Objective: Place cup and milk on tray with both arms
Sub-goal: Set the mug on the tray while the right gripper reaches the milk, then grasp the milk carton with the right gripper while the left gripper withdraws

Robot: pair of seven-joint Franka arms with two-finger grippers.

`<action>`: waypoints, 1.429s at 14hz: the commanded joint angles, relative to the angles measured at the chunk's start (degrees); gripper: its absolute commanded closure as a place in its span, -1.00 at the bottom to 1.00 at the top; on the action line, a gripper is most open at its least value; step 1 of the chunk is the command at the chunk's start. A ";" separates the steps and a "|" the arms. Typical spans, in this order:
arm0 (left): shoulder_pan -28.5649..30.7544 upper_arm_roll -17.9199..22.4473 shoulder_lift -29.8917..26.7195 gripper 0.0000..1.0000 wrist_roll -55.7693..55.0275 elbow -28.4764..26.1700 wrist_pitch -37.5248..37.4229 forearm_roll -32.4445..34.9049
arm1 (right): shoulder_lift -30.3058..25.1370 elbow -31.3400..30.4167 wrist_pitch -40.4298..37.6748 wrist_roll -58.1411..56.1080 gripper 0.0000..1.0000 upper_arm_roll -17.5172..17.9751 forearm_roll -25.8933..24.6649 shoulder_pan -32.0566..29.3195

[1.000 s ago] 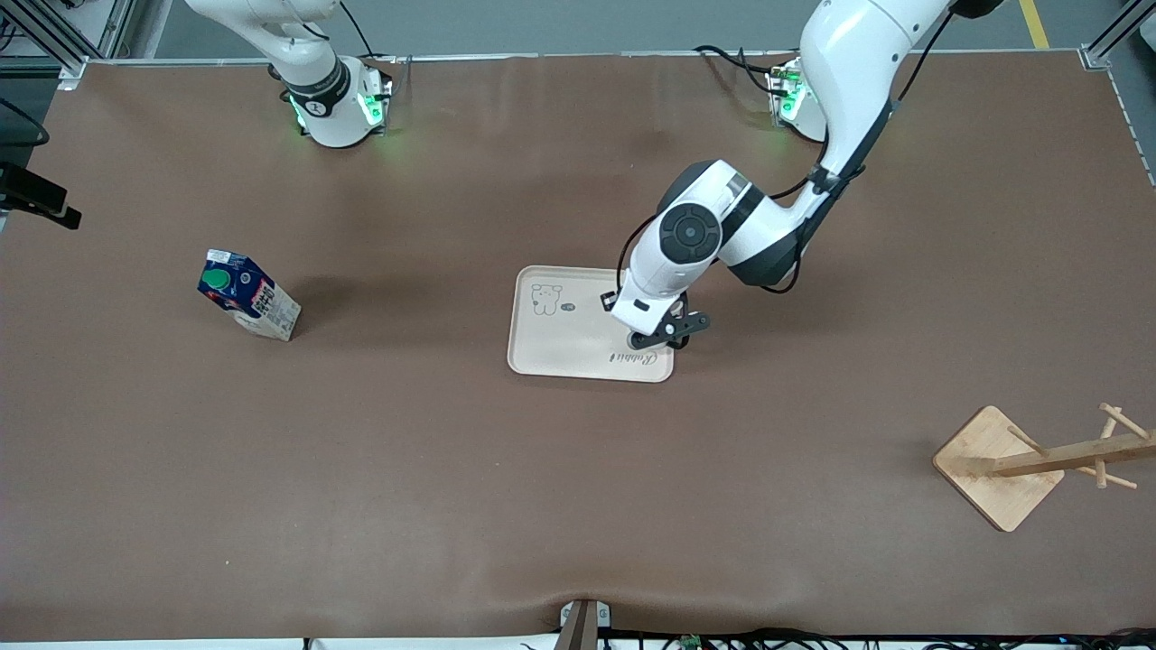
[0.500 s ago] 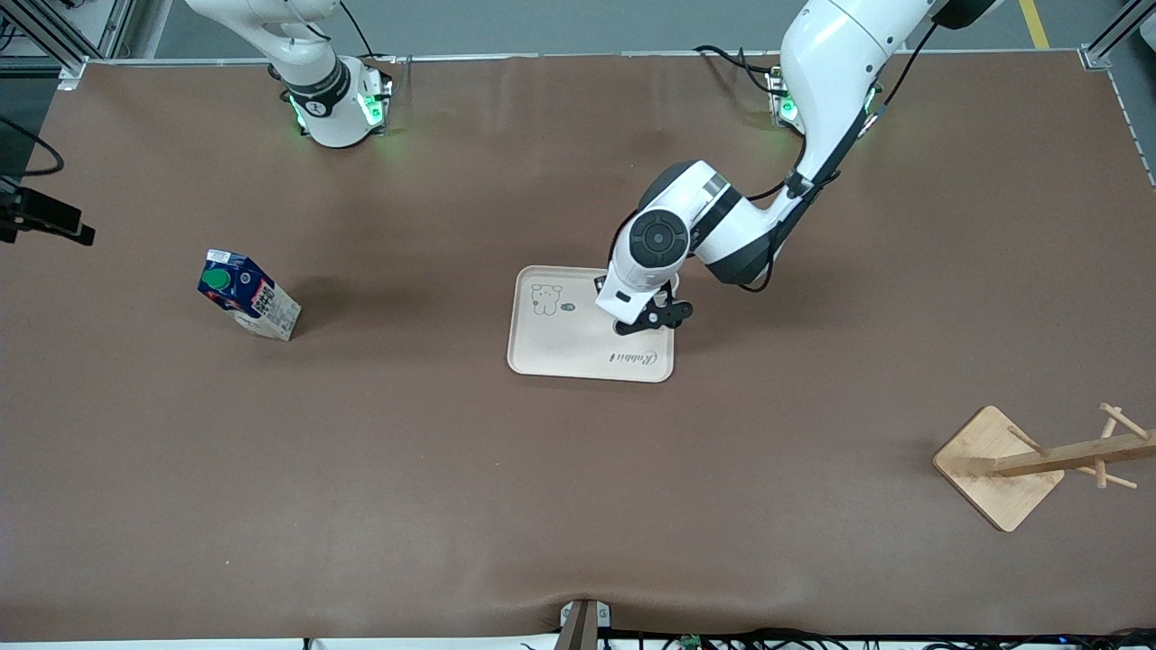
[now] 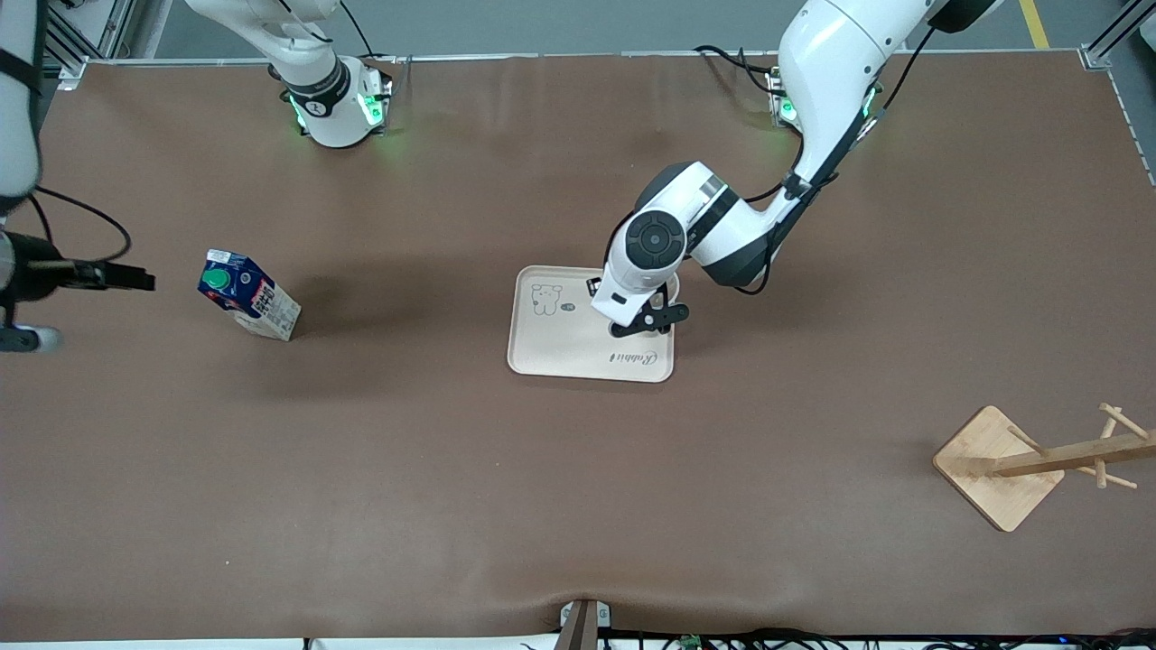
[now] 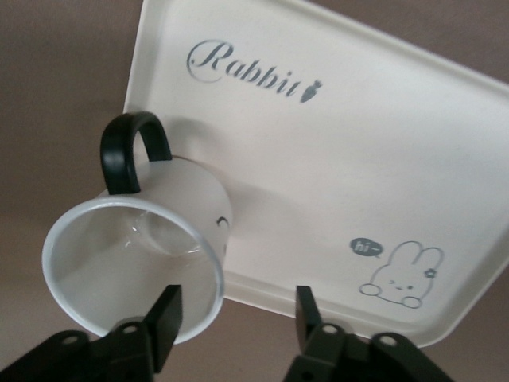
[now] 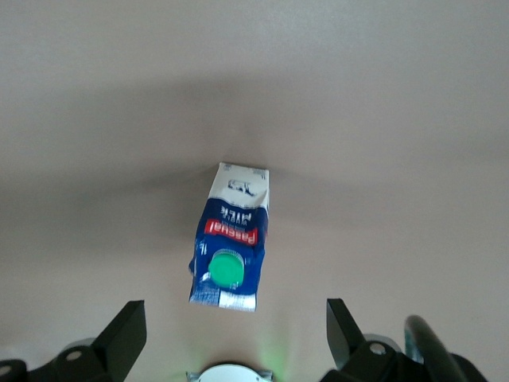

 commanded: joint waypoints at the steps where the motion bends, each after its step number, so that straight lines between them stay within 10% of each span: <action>1: 0.24 0.78 -0.47 -1.00 -0.60 6.74 -7.22 1.23 | -1.98 -8.45 5.85 0.14 -1.00 0.54 0.76 -0.10; 5: 6.91 2.98 -4.15 -1.00 3.60 14.14 -18.05 1.41 | -3.82 -18.11 13.41 0.40 -1.00 0.54 0.93 -0.54; 18: 24.15 4.56 -22.17 -1.00 18.98 14.24 -30.28 5.63 | -9.18 -34.21 20.61 10.07 -1.00 0.80 4.45 0.08; 20: 25.72 4.48 -24.63 -1.00 23.55 14.24 -31.86 5.81 | -8.84 -34.22 21.95 9.98 0.57 0.71 4.45 0.26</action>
